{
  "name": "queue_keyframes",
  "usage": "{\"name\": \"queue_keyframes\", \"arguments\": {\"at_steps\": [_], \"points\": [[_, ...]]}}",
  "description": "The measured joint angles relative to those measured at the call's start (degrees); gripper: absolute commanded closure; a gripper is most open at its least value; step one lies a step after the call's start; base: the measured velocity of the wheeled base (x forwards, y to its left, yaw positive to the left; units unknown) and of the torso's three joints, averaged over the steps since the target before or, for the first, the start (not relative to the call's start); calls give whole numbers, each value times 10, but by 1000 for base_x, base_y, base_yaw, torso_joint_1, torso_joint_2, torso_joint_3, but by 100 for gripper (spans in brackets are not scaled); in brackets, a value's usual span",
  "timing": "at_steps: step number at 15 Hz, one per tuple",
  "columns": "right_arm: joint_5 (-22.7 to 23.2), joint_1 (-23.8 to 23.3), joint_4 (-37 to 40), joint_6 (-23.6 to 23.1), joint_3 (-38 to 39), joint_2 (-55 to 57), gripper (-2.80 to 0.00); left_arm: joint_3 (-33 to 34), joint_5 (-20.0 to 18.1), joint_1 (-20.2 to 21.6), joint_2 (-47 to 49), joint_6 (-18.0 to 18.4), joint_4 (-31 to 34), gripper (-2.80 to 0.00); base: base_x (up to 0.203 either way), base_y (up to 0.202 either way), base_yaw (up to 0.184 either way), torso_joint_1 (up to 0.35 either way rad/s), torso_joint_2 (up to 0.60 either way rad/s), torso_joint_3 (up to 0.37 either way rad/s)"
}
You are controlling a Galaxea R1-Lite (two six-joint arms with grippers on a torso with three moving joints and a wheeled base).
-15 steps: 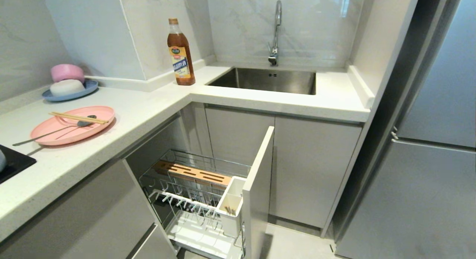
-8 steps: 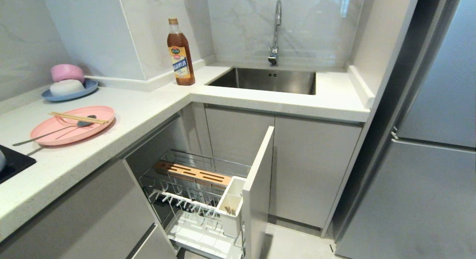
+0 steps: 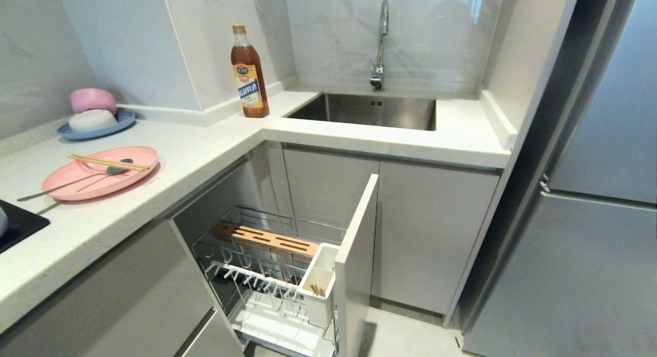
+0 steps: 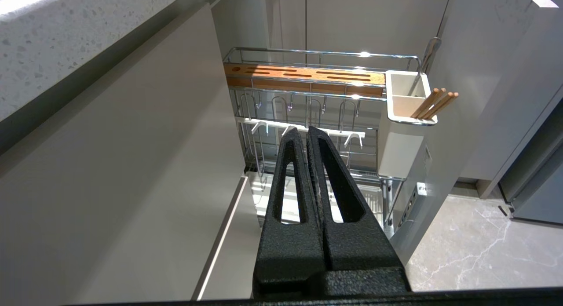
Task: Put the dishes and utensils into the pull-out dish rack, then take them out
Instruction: Pick up the bowl and place it in the cupboard
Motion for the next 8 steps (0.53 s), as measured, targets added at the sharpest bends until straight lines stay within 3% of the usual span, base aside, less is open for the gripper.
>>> {"name": "queue_keyframes", "arguments": {"at_steps": [4, 8], "points": [[0, 0, 0, 0, 0, 0, 0, 1, 0, 0, 0, -3, 0, 0, 0, 0, 0, 0, 0, 0], [0, 0, 0, 0, 0, 0, 0, 2, 10, 0, 0, -40, -3, 0, 0, 0, 0, 0, 0, 0]]}}
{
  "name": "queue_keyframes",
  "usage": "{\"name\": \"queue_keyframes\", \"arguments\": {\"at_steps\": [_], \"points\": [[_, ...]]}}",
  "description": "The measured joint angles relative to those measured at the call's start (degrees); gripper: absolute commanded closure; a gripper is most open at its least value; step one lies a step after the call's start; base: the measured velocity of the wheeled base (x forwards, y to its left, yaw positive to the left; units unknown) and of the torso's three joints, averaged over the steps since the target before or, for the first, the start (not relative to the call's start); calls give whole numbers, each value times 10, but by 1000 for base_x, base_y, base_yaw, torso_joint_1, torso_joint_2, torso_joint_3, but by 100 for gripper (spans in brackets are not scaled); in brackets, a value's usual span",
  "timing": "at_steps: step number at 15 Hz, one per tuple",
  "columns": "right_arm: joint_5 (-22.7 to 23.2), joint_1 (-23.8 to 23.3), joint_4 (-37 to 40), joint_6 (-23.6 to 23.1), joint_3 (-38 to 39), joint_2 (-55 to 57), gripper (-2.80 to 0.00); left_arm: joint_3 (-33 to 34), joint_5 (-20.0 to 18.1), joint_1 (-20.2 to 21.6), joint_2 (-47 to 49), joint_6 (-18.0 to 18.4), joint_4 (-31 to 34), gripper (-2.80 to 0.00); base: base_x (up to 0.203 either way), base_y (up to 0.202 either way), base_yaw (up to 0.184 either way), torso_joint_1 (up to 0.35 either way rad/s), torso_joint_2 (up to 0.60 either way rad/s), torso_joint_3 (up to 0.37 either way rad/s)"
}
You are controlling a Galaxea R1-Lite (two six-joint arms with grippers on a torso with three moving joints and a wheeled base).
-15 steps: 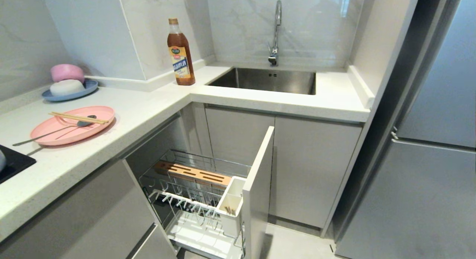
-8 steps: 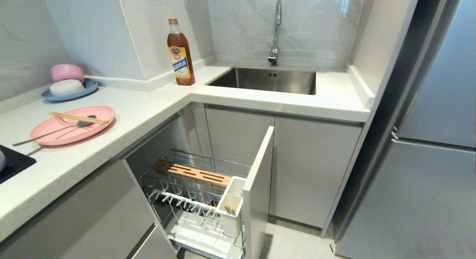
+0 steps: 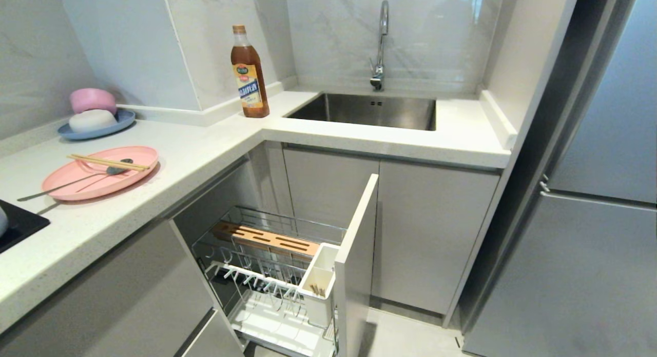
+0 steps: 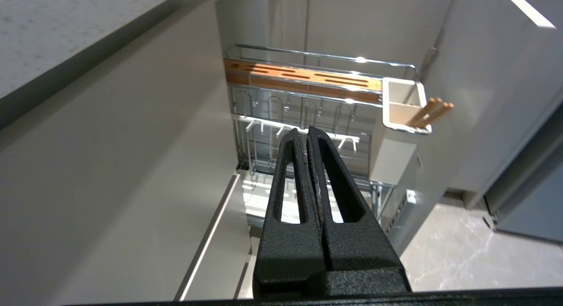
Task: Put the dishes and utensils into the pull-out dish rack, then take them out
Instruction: Pick up the bowl and place it in the cupboard
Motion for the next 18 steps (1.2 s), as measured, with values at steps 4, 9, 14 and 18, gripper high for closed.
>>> {"name": "queue_keyframes", "arguments": {"at_steps": [4, 9, 14, 18], "points": [[0, 0, 0, 0, 0, 0, 0, 4, 5, 0, 0, -8, -15, 0, 0, 0, 0, 0, 0, 0], [0, 0, 0, 0, 0, 0, 0, 5, 5, 0, 0, -8, -15, 0, 0, 0, 0, 0, 0, 0], [0, 0, 0, 0, 0, 0, 0, 5, 4, 0, 0, -8, -15, 0, 0, 0, 0, 1, 3, -109], [0, 0, 0, 0, 0, 0, 0, 5, 4, 0, 0, -8, -15, 0, 0, 0, 0, -2, 2, -197]]}}
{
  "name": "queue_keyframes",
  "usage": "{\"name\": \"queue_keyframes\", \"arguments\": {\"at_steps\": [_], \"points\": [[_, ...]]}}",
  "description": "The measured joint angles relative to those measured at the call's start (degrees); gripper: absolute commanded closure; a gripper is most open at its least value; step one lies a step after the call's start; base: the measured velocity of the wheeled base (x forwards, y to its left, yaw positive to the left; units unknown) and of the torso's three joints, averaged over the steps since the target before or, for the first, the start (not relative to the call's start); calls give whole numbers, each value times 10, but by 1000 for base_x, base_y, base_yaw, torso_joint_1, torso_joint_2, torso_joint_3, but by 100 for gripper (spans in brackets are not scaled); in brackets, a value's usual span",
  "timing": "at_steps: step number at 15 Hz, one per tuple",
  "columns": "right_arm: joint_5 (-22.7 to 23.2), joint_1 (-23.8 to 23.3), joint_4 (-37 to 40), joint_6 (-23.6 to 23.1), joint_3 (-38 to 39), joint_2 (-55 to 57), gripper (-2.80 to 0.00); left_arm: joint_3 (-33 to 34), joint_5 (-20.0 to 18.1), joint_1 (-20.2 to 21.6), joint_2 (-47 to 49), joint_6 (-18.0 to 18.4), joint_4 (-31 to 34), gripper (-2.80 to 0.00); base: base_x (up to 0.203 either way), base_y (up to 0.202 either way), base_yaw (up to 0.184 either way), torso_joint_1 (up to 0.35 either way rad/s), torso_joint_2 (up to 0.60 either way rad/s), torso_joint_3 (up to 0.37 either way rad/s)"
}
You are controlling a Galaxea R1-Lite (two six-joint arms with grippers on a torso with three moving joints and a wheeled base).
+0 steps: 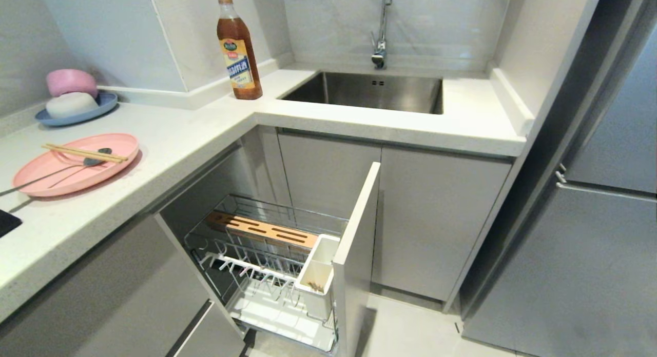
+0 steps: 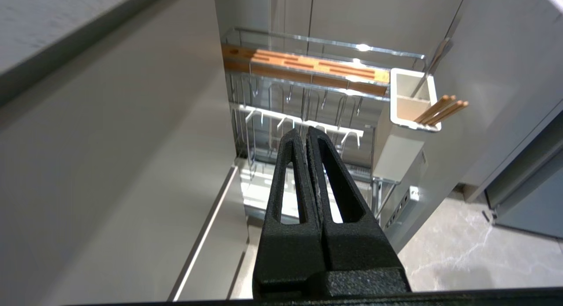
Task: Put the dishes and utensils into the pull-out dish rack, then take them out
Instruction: Pick up the bowl and place it in the cupboard
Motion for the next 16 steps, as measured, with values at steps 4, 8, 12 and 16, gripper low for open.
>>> {"name": "queue_keyframes", "arguments": {"at_steps": [4, 8, 12, 16], "points": [[0, 0, 0, 0, 0, 0, 0, 0, 0, 0, 0, 2, 0, 0, 0, 0, 0, 3, 3, -200], [0, 0, 0, 0, 0, 0, 0, 0, 0, 0, 0, 2, -1, 0, 0, 0, 0, 4, 6, -198], [0, 0, 0, 0, 0, 0, 0, 0, 0, 0, 1, 2, -1, 0, 0, 0, 0, 2, 4, -199], [0, 0, 0, 0, 0, 0, 0, 0, 0, 0, 1, 2, -1, 0, 0, 0, 0, 5, 0, -198]]}}
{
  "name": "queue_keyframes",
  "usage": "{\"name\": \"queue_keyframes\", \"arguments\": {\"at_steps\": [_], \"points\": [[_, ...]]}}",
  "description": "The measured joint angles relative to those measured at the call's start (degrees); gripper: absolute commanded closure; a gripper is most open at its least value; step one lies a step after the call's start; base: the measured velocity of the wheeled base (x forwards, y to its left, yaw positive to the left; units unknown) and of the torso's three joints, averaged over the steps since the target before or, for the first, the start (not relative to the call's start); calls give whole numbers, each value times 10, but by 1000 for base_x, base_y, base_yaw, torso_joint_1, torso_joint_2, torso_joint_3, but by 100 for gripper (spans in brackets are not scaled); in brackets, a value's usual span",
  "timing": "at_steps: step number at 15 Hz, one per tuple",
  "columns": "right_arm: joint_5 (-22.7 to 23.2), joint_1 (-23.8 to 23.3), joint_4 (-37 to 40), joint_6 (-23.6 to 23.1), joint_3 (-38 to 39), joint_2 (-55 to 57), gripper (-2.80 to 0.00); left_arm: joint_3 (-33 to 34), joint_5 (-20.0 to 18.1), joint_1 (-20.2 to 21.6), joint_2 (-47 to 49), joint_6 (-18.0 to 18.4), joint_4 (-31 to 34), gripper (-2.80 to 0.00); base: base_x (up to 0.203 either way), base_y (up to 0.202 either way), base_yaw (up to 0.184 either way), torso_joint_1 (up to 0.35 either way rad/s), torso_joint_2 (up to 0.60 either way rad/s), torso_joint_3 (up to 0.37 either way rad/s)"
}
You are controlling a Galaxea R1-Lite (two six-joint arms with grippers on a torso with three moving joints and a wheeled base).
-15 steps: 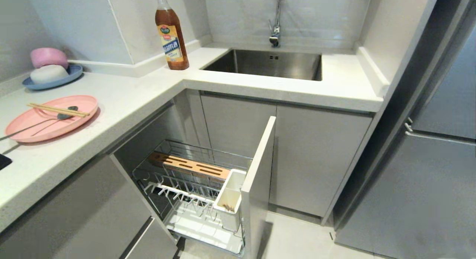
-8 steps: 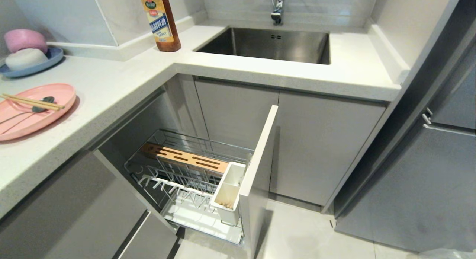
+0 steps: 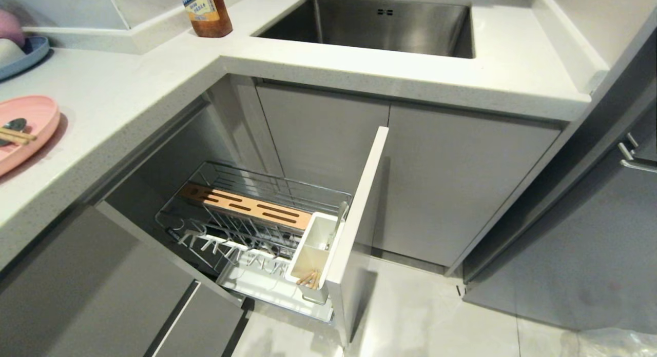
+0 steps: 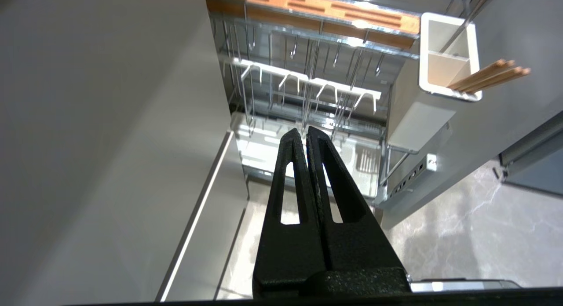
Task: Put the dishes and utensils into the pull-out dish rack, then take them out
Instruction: Pick up the bowl and place it in the cupboard
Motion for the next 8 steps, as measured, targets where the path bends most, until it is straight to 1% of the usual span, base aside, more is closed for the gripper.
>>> {"name": "queue_keyframes", "arguments": {"at_steps": [3, 4, 6, 8], "points": [[0, 0, 0, 0, 0, 0, 0, 0, 1, 0, 0, 0, 0, 0, 0, 0, 0, 5, 3, -191], [0, 0, 0, 0, 0, 0, 0, 0, 1, 0, 0, 0, 0, 0, 0, 0, 0, 7, 7, -100], [0, 0, 0, 0, 0, 0, 0, 0, 1, 0, 0, 0, 0, 0, 0, 0, 0, 2, 2, -43], [0, 0, 0, 0, 0, 0, 0, 0, 0, 0, 0, 7, -1, 0, 0, 0, 0, 0, 0, 0]]}}
